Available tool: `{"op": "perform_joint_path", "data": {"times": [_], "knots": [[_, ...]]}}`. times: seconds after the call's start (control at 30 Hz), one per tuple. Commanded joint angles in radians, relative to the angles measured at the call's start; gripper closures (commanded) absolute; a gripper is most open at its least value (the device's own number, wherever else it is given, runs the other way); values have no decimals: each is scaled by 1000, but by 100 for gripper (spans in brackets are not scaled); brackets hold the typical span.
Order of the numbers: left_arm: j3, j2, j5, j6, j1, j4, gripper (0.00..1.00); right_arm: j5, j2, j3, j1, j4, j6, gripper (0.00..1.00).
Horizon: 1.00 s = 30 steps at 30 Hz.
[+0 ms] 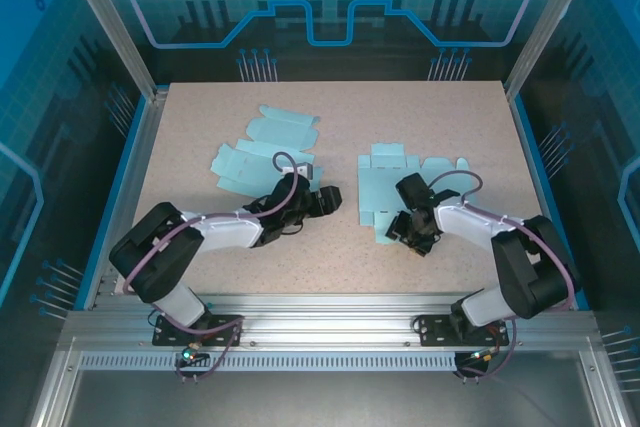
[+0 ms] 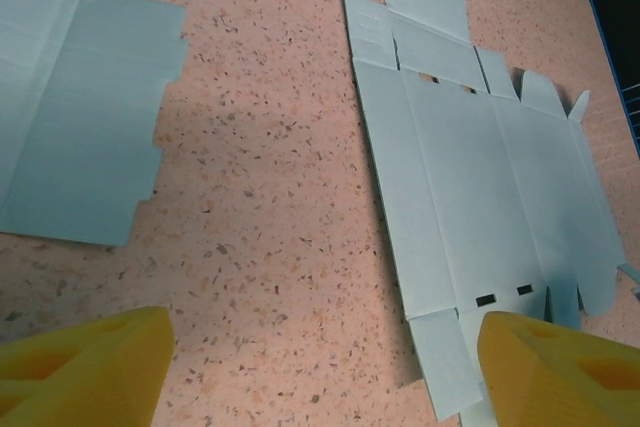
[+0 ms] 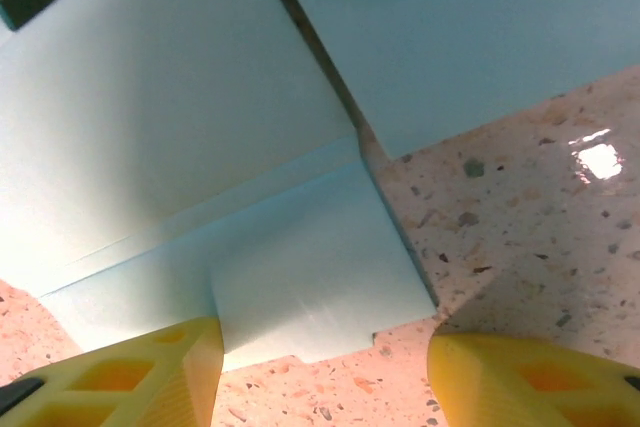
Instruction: Fold the paper box
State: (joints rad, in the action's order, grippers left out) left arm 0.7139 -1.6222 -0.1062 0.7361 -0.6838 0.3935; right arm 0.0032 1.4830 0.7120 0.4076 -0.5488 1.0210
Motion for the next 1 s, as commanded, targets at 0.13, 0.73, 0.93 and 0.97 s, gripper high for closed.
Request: {"op": "perform_joint_path", "data": {"times": [0.13, 0.73, 0.93, 0.97], "knots": [[57, -81, 98, 57, -2, 37, 25, -176, 66, 28, 58, 525, -37, 41], [129, -185, 128, 148, -20, 6, 33, -135, -59, -1, 88, 498, -61, 36], [181, -260, 133, 235, -3, 19, 34, 22, -205, 13, 92, 300, -118, 36], [186, -273, 136, 248, -1, 29, 35, 48, -228, 14, 91, 275, -122, 36]]}}
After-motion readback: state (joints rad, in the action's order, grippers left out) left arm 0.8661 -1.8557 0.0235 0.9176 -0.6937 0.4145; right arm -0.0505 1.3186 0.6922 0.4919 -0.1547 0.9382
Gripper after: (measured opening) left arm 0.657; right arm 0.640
